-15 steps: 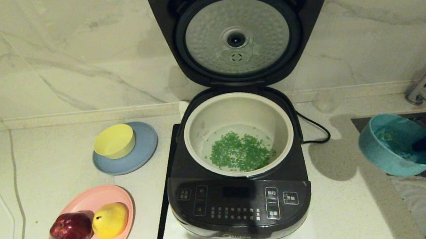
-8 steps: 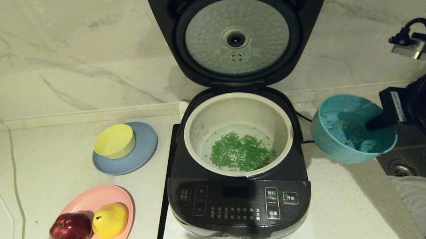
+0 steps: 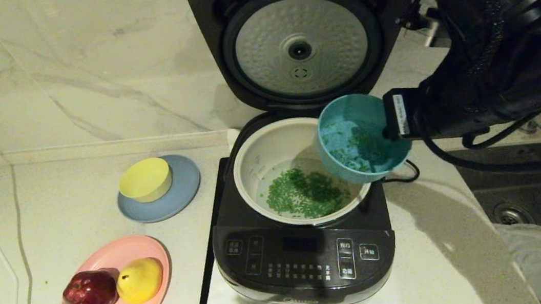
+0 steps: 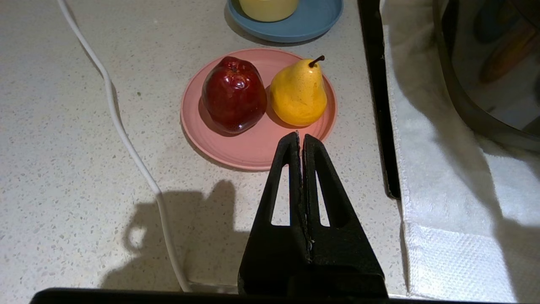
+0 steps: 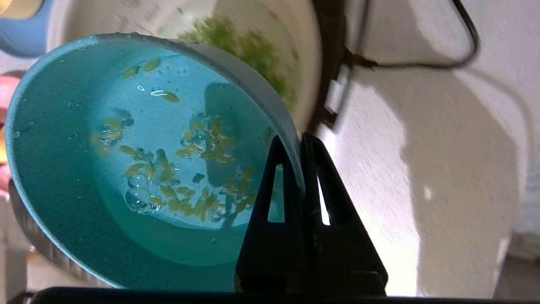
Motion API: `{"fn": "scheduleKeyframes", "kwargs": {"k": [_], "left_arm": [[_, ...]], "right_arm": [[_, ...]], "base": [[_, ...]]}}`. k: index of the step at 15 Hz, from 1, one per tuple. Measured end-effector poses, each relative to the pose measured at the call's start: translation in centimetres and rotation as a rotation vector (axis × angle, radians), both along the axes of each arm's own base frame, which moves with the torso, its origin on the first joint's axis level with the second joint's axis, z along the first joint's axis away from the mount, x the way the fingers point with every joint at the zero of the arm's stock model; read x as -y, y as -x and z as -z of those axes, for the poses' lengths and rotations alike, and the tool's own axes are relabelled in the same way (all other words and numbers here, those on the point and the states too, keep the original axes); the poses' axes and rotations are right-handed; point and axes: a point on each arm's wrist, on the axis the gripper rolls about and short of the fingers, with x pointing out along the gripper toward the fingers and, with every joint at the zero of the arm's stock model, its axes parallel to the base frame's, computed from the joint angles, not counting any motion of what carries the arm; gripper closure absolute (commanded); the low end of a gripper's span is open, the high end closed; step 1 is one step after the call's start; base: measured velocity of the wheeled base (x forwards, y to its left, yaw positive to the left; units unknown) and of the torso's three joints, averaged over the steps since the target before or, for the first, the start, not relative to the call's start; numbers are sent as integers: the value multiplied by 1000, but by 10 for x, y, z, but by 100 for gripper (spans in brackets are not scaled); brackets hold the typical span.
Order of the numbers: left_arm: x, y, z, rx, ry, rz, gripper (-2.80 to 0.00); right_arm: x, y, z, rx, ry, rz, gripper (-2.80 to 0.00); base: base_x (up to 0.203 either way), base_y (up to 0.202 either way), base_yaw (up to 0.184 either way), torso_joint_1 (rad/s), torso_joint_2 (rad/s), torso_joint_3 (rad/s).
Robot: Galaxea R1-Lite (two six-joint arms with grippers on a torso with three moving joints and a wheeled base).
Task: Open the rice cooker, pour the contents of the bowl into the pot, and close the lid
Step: Place the bowl on the table
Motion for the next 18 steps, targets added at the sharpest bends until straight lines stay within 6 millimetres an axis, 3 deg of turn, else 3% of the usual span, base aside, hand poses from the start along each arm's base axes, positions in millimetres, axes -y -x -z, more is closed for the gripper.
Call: {"fn": "scheduleKeyframes", "kwargs": {"k": [7, 18], "left_arm": [[0, 0, 0, 0, 0, 0, 0], [0, 0, 0, 0, 0, 0, 0]], "right_arm": [[-63, -24, 20, 136, 54, 70, 0], [-106, -50, 42, 418, 177, 267, 0]], "base": [[0, 0, 0, 0, 0, 0], [0, 0, 0, 0, 0, 0]]}}
